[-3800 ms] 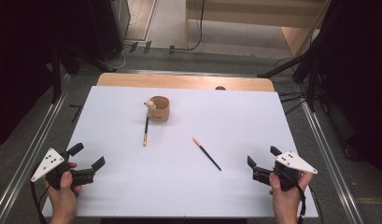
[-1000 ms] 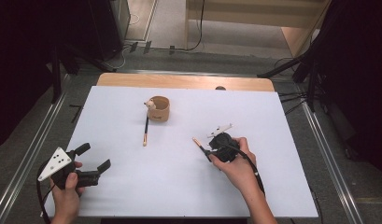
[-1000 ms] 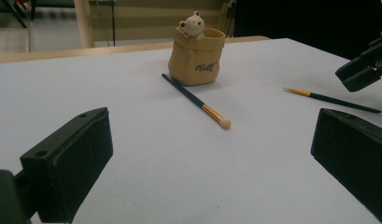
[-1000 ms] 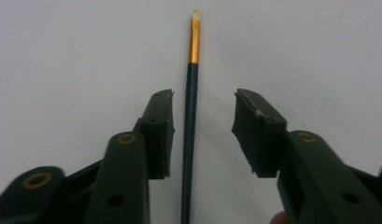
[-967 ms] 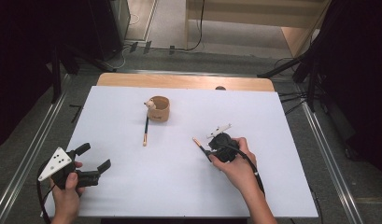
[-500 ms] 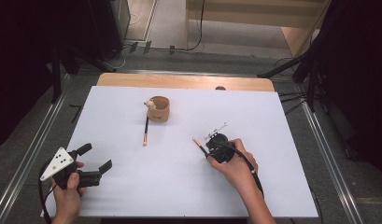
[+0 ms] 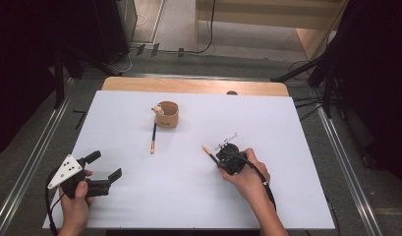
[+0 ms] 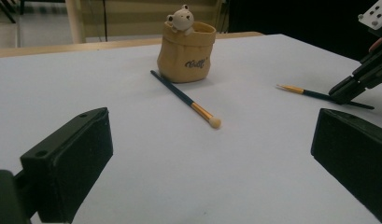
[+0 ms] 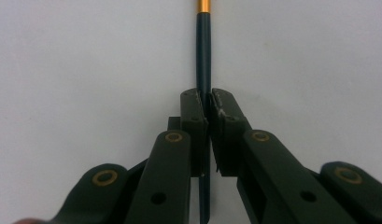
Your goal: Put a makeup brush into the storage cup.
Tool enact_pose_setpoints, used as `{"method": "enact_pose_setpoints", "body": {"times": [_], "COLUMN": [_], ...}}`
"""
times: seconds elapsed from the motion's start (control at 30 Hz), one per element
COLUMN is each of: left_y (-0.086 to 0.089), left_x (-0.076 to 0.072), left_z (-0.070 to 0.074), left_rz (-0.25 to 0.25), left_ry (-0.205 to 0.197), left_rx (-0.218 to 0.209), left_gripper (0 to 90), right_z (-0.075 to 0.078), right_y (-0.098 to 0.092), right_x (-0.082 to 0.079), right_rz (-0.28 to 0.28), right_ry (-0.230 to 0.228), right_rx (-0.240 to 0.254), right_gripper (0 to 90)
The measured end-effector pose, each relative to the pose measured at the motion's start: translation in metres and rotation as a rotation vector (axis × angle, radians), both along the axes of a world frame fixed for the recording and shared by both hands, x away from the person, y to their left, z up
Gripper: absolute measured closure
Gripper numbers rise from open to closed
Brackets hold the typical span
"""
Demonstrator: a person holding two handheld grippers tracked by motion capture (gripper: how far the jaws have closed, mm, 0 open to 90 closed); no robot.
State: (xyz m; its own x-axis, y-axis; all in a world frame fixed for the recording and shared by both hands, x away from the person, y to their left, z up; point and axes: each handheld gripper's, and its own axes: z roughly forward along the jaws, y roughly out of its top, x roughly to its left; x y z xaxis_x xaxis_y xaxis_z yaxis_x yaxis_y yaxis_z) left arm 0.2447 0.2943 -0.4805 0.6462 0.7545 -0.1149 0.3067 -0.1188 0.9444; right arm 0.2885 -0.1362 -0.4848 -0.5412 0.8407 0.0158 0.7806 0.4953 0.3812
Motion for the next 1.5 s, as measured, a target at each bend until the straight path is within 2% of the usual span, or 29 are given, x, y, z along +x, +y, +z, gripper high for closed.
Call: {"method": "enact_pose_setpoints", "body": {"times": [0.1, 0.13, 0.17, 0.2, 0.23, 0.33, 0.47, 0.57, 0.8, 0.87, 0.97, 1.27, 1.5], "left_y": [-0.004, -0.006, -0.008, -0.010, -0.012, -0.018, -0.028, -0.035, -0.051, -0.056, -0.064, -0.095, -0.118], "left_x": [0.005, 0.007, 0.009, 0.011, 0.013, 0.018, 0.023, 0.025, 0.032, 0.034, 0.037, 0.048, 0.060], "left_z": [-0.001, -0.001, 0.000, 0.000, 0.002, 0.005, 0.010, 0.013, 0.021, 0.024, 0.030, 0.042, 0.044], "left_rz": [-0.014, -0.013, -0.009, -0.011, -0.017, -0.026, -0.027, -0.029, -0.043, -0.051, -0.063, -0.108, -0.110], "left_ry": [0.035, 0.038, 0.036, 0.036, 0.037, 0.036, 0.044, 0.036, 0.001, -0.011, -0.022, -0.042, -0.051], "left_rx": [-0.056, -0.060, -0.051, -0.053, -0.052, -0.038, 0.020, 0.042, 0.037, 0.039, 0.033, 0.027, 0.030], "left_gripper": [0.0, 0.0, 0.0, 0.0, 0.0, 0.0, 0.0, 0.0, 0.0, 2.9, 3.2, 3.4, 4.6], "right_z": [0.005, 0.007, 0.011, 0.011, 0.015, 0.019, 0.025, 0.026, 0.033, 0.035, 0.037, 0.040, 0.040], "right_y": [-0.002, -0.003, -0.006, -0.006, -0.008, -0.011, -0.018, -0.019, -0.021, -0.021, -0.020, -0.024, -0.023], "right_x": [-0.001, -0.002, -0.003, -0.003, -0.004, -0.005, -0.007, -0.007, -0.010, -0.012, -0.014, -0.018, -0.021], "right_rz": [-0.003, -0.009, -0.016, -0.016, -0.018, -0.024, -0.021, -0.025, -0.030, -0.031, -0.031, -0.049, -0.038], "right_ry": [-0.027, -0.038, -0.064, -0.064, -0.083, -0.099, -0.135, -0.155, -0.215, -0.231, -0.247, -0.295, -0.330], "right_rx": [0.023, 0.035, 0.047, 0.047, 0.075, 0.101, 0.168, 0.168, 0.208, 0.221, 0.219, 0.298, 0.338], "right_gripper": [85.9, 85.9, 85.9, 85.9, 85.9, 85.9, 85.9, 85.9, 85.9, 85.9, 85.9, 85.9, 85.9]}}
